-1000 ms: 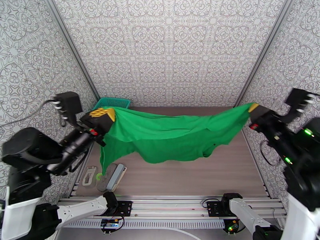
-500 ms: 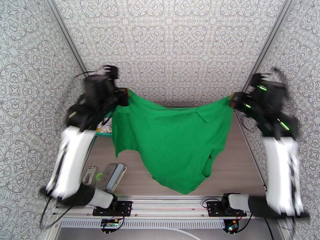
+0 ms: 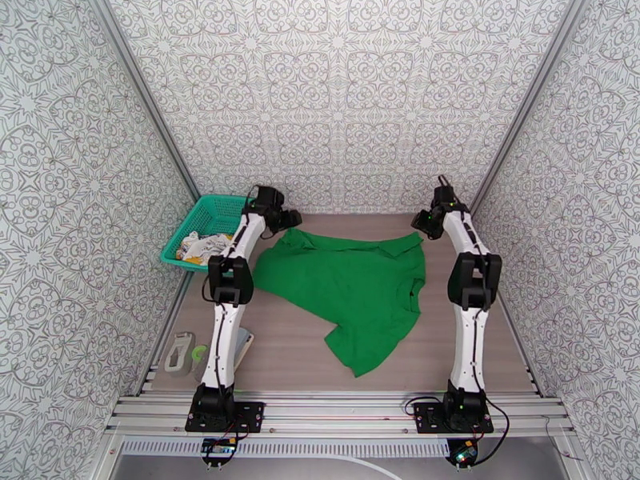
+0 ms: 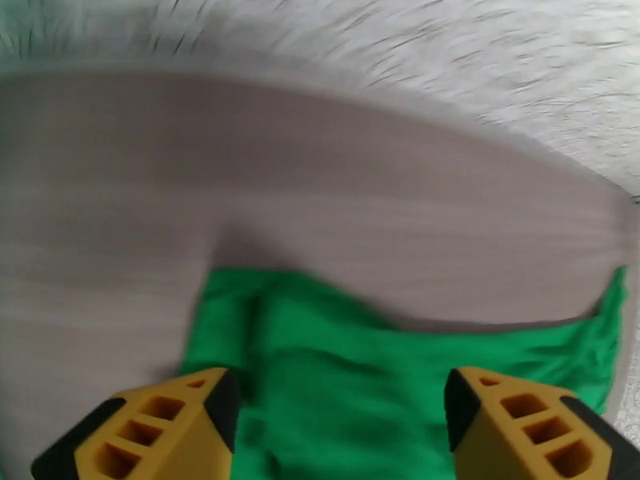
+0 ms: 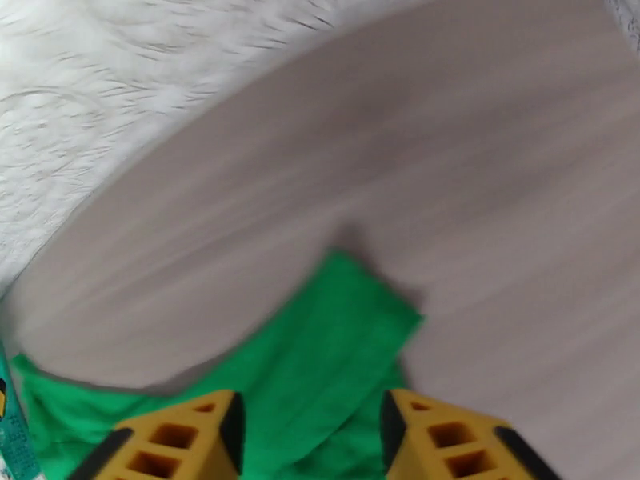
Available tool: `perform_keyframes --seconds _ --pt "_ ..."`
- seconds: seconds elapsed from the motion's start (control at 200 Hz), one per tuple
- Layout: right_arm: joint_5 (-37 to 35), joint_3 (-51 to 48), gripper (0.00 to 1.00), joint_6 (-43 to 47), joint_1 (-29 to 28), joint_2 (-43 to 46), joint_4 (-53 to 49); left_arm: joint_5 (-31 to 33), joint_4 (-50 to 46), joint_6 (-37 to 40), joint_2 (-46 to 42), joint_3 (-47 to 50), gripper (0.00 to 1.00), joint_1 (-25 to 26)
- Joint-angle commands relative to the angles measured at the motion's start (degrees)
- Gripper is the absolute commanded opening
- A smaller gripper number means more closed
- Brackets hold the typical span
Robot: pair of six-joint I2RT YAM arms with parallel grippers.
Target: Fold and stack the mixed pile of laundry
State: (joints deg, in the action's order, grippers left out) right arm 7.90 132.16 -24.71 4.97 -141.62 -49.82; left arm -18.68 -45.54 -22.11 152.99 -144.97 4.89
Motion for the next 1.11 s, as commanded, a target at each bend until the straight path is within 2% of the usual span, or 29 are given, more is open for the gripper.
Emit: perform_keyframes --seconds 0.0,0.145,0.27,0.325,0.425,0.54,0.67,0.71,0.895,1.1 --pt "-1.9 -0.7 0.60 1.2 0.2 9.5 -0.8 1.4 4.0 0.3 -11.5 7.1 0.78 0.2" --pt "-0.4 -23.5 0.61 -2.6 -0.6 24.6 4.8 8.7 5.8 2.8 -27.4 30.5 0.77 1.3" --pt "1.4 -46.7 0.60 -6.5 -4.1 38.3 12.7 7.2 10.9 3.6 -38.0 48.1 0.76 3.1" --pt "2.8 -54.7 0.57 -7.5 -6.5 42.2 14.8 6.0 12.1 3.6 -39.2 52.2 0.76 3.7" --pt "3.2 -61.7 0.56 -7.7 -10.0 44.8 13.7 5.0 13.4 3.9 -37.8 55.9 0.72 4.2" --pt "5.6 -69.2 0.56 -13.9 -10.4 46.2 19.0 4.8 15.5 3.3 -35.1 58.3 0.69 4.6" --pt "4.4 -64.6 0.43 -17.4 -10.3 37.8 14.8 4.8 17.8 1.7 -34.0 61.5 0.68 4.7" --pt "4.6 -62.7 0.42 -17.9 -10.0 35.0 14.1 4.8 18.4 1.0 -34.0 62.7 0.67 4.8" --pt "5.0 -54.8 0.42 -21.3 -7.5 23.8 14.7 4.8 20.4 -2.4 -37.0 70.1 0.66 5.3" --pt "2.0 -38.7 0.44 -20.8 -6.5 15.0 8.4 4.8 24.1 -7.9 -43.2 79.8 0.66 8.8"
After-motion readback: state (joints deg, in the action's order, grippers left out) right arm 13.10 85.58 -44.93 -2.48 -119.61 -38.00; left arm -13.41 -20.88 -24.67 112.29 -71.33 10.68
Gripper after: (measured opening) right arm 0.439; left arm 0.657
